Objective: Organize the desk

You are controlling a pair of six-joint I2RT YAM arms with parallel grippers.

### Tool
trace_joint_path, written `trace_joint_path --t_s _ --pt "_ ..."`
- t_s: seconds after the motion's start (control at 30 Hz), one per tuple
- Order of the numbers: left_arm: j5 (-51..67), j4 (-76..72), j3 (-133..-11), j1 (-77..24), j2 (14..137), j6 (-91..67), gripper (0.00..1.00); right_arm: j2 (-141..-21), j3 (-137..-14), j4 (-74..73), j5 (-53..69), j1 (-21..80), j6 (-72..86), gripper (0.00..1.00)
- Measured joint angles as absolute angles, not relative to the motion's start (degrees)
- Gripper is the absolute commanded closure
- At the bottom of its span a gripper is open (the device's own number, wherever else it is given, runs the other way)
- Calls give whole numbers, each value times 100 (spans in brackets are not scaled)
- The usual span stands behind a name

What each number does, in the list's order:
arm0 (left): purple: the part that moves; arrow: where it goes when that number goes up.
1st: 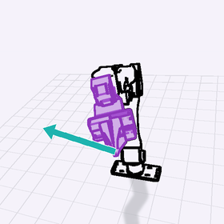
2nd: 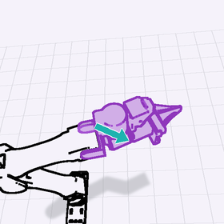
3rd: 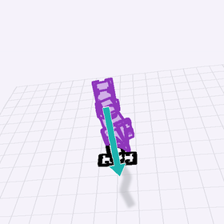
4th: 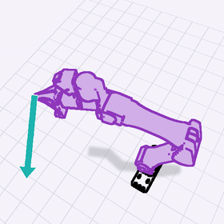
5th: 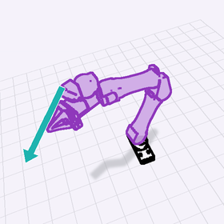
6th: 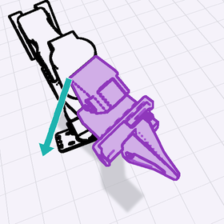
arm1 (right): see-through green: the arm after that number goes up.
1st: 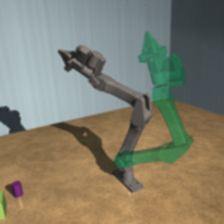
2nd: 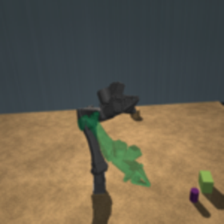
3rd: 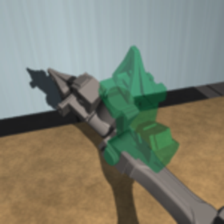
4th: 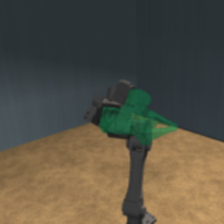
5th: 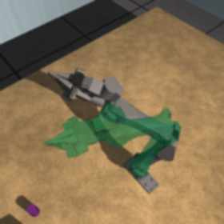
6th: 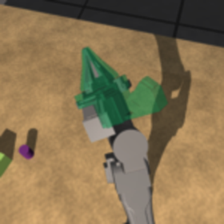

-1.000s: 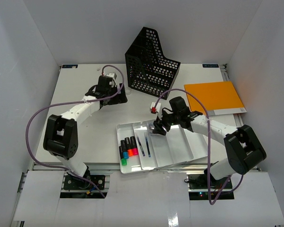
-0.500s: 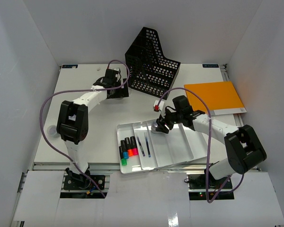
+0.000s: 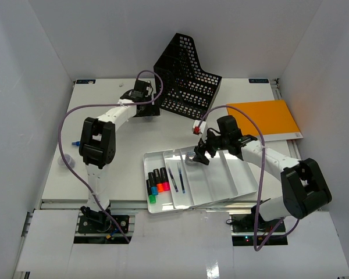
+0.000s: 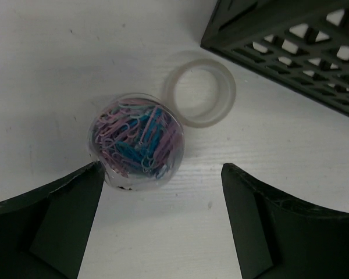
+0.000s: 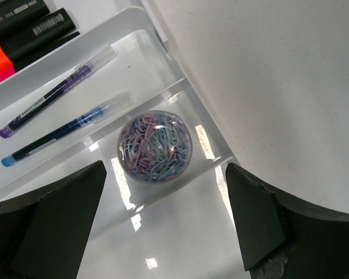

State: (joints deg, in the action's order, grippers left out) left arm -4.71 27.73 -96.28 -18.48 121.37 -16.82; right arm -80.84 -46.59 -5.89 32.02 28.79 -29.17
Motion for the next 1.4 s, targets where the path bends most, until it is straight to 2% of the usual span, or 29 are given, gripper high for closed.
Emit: trace_joint_path --t_s 0.17,0.33,0.43,0.53,0.63,0.87,1.07,1.23,1.4 --pt "-634 2945 -10002 -1846 12503 -1613 23 -7674 -4650 -589 3479 2372 -2947 10" --pt "-766 3066 -10012 -1845 12549 -1607 44 -7378 -4568 -594 3908 1965 -3048 10" --pt "-833 3029 -9988 -1844 12547 -1646 53 -7283 -4530 -591 4080 1893 -3065 10" --pt "-854 2893 -9788 -1845 12435 -1669 67 -7232 -4508 -593 4167 1851 -3081 10" --pt "-813 2815 -9408 -1846 12168 -1706 76 -7079 -4424 -551 4170 1810 -3143 10" --pt "-432 2694 -7998 -1846 10767 -1830 82 -6517 -4051 -139 4086 1555 -3170 9" --pt "567 2339 -6681 -2052 8827 -2033 83 -7130 -4147 -396 4557 1026 -3270 1" --pt "1514 2026 -5800 -2748 7669 -2370 83 -7069 -4147 -635 4837 765 -3430 1" --pt "2164 1884 -4871 -3639 7010 -2867 83 -6839 -4145 -626 5045 550 -3496 0"
